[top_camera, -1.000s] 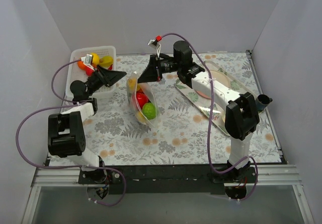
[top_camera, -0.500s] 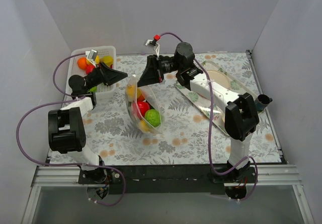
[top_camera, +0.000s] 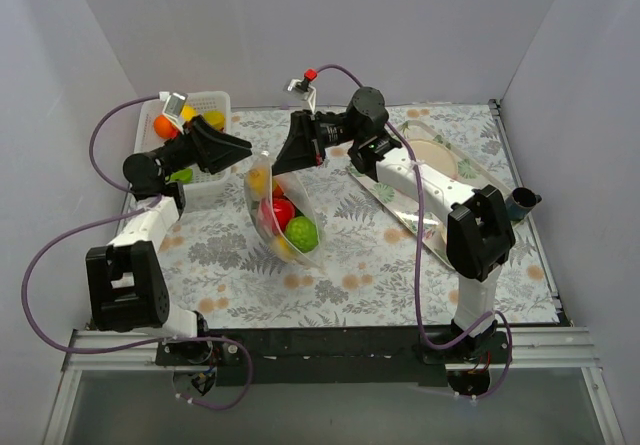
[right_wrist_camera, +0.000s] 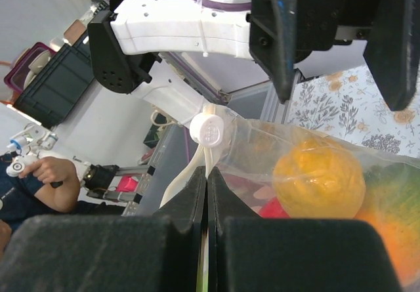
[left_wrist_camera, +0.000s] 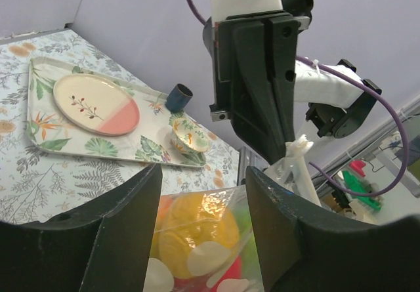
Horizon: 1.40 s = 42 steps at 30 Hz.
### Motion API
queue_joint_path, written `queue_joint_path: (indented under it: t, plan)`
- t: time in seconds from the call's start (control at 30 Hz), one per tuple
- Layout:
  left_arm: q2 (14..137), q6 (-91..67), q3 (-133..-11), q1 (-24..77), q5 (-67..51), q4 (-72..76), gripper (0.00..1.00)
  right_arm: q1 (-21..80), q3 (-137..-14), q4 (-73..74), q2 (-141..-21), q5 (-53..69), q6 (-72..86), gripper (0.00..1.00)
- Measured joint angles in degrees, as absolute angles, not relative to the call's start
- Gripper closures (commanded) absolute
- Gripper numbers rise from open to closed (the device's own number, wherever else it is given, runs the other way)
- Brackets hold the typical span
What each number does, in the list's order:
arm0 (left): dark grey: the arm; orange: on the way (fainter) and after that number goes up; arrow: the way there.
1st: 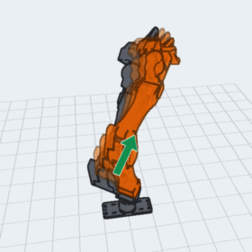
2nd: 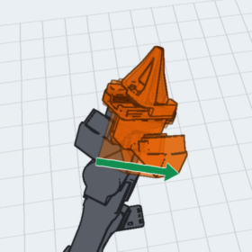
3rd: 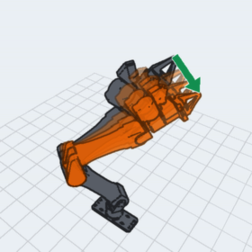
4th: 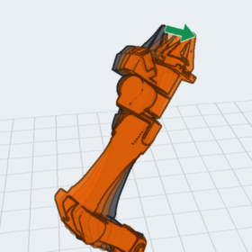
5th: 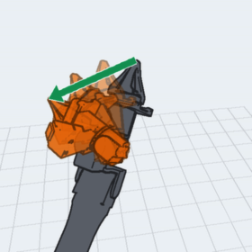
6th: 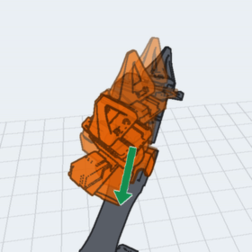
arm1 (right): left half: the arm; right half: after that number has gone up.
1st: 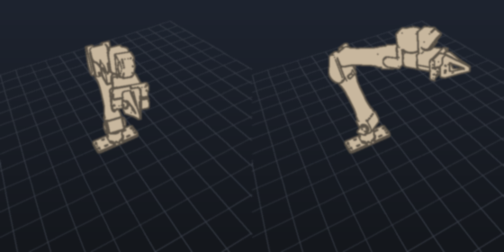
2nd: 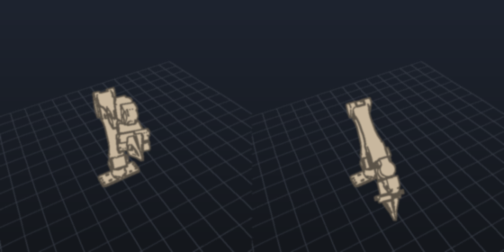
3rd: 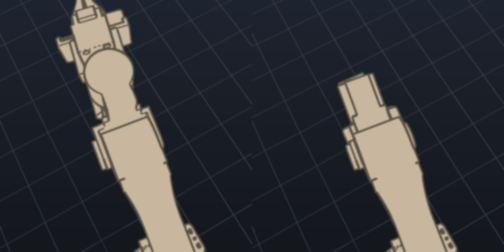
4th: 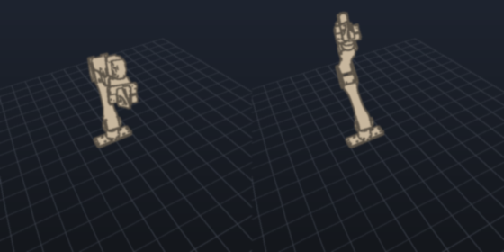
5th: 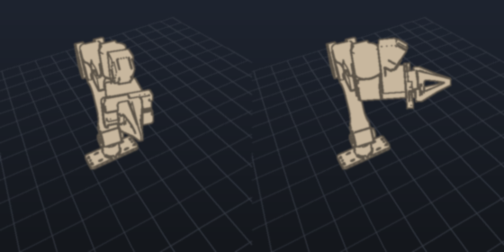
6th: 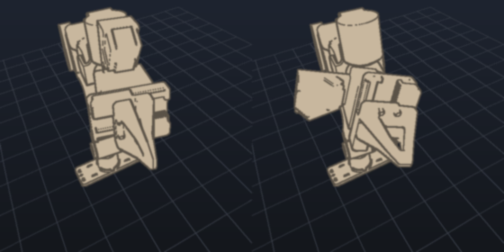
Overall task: Place the food in the zip-top bag and seal the zipper
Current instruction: Zip the zipper food storage bag at the center of the board.
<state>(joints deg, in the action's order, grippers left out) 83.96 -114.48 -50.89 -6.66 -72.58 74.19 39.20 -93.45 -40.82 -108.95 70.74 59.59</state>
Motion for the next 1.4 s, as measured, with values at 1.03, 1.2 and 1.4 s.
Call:
queue_joint_path:
  t: [1.03,1.2,1.4]
  plan:
    - [76.38,-114.67,-48.99,-1.52,-74.91,74.17,0.63,40.88,-93.30,-30.28,-106.21,70.46,52.31,0.99]
    - [76.01,-114.67,-48.60,-0.86,-75.05,74.17,0.65,40.88,-93.76,-27.92,-106.21,69.67,50.68,0.99]
    - [75.70,-114.72,-48.58,1.17,-75.02,74.17,0.76,40.86,-93.97,-26.89,-106.21,69.14,50.63,0.99]
